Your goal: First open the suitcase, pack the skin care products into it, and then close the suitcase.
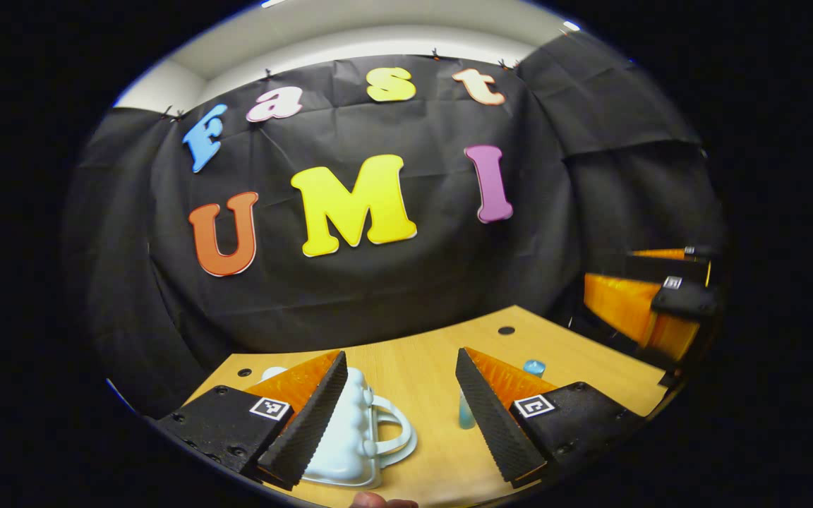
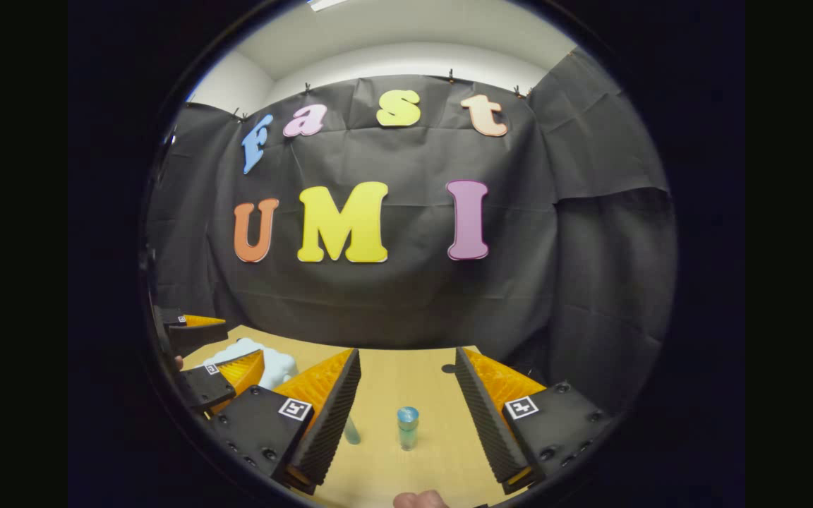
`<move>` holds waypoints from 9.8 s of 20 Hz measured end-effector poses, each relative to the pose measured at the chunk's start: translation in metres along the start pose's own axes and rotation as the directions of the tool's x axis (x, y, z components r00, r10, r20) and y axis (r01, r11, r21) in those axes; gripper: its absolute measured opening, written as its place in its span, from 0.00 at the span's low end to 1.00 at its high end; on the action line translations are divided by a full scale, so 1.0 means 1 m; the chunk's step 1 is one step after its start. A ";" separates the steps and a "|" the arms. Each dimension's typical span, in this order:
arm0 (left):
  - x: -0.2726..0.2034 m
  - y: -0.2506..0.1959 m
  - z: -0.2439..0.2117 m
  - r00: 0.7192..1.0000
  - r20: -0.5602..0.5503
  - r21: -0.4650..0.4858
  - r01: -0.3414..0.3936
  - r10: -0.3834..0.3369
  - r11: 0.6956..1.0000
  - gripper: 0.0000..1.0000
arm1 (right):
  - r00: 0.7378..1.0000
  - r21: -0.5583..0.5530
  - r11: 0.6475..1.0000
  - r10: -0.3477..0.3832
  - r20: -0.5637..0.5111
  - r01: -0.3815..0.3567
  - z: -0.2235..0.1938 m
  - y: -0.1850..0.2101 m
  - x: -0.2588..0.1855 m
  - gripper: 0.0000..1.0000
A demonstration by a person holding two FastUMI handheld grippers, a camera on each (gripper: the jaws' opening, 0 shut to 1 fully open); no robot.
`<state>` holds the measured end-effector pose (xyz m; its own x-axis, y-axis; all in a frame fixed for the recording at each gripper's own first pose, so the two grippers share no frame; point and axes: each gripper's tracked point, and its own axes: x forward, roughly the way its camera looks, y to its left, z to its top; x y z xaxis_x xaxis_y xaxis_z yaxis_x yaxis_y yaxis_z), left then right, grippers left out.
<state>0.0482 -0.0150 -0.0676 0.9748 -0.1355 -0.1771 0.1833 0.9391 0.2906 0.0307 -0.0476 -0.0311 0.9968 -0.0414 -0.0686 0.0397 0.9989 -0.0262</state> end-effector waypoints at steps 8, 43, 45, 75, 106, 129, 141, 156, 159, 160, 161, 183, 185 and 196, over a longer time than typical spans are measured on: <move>0.047 -0.022 -0.137 0.906 -0.404 0.402 0.296 -0.122 0.866 0.98 | 0.990 0.002 0.992 -0.125 -0.066 0.125 -0.027 -0.061 -0.002 0.81; 0.039 0.176 -0.048 0.945 -0.328 0.401 0.132 0.007 0.906 0.03 | 0.994 -0.008 0.999 -0.053 -0.097 0.052 -0.034 -0.017 0.002 0.81; 0.029 0.221 -0.042 0.954 -0.292 0.398 0.060 0.064 0.916 0.03 | 0.995 -0.019 0.999 -0.040 -0.094 0.038 -0.029 -0.006 0.001 0.81; 0.011 0.483 -0.378 0.900 -0.413 -0.163 -0.222 0.138 0.961 0.32 | 0.987 -0.333 0.940 0.027 -0.155 -0.078 -0.027 0.108 -0.015 0.82; 0.040 -0.095 -0.117 0.979 -0.203 -0.268 -0.049 -0.007 0.962 0.99 | 0.901 -0.028 0.994 0.086 -0.426 -0.108 -0.182 -0.089 0.018 0.82; 0.144 -0.155 -0.211 0.921 -0.366 -0.392 -0.022 -0.134 0.920 0.66 | 0.850 -0.022 0.992 0.094 -0.518 -0.123 -0.222 -0.106 0.028 0.82; 0.114 -0.137 -0.160 0.928 -0.322 -0.417 0.038 -0.187 0.908 0.37 | 0.832 0.039 0.983 0.170 -0.527 -0.177 -0.241 -0.052 0.063 0.82; 0.010 -0.012 -0.125 0.930 -0.366 -0.463 -0.166 -0.017 0.871 0.37 | 0.803 0.111 0.984 0.177 -0.570 -0.138 -0.280 0.012 0.138 0.65; 0.004 0.001 -0.130 0.926 -0.377 -0.470 -0.191 -0.001 0.862 0.37 | 0.801 0.093 0.987 0.159 -0.577 -0.129 -0.282 0.008 0.141 0.61; 0.000 0.010 -0.133 0.923 -0.385 -0.470 -0.204 0.009 0.859 0.37 | 0.802 0.083 0.989 0.145 -0.579 -0.119 -0.284 0.006 0.144 0.52; -0.001 0.015 -0.136 0.920 -0.391 -0.472 -0.214 0.014 0.855 0.37 | 0.802 0.071 0.990 0.138 -0.581 -0.118 -0.284 0.006 0.146 0.41; 0.001 0.101 -0.285 0.470 -0.813 -0.500 -0.261 -0.343 0.826 0.37 | 0.731 0.273 0.933 0.353 -0.584 -0.233 -0.177 0.026 0.059 0.33; -0.002 0.107 -0.299 0.399 -0.850 -0.457 -0.231 -0.344 0.859 0.37 | 0.733 0.280 0.929 0.363 -0.576 -0.240 -0.168 0.027 0.048 0.33; -0.001 0.119 -0.321 0.178 -0.909 -0.405 -0.162 -0.377 0.900 0.47 | 0.749 0.304 0.915 0.394 -0.532 -0.265 -0.130 0.039 0.030 0.33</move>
<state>0.0281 0.1987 -0.3347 -0.0106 -0.0910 -0.9958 -0.0445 0.9949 -0.0905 0.0533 -0.0134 -0.1643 0.7254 0.3497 -0.5928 -0.2063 0.9322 0.2974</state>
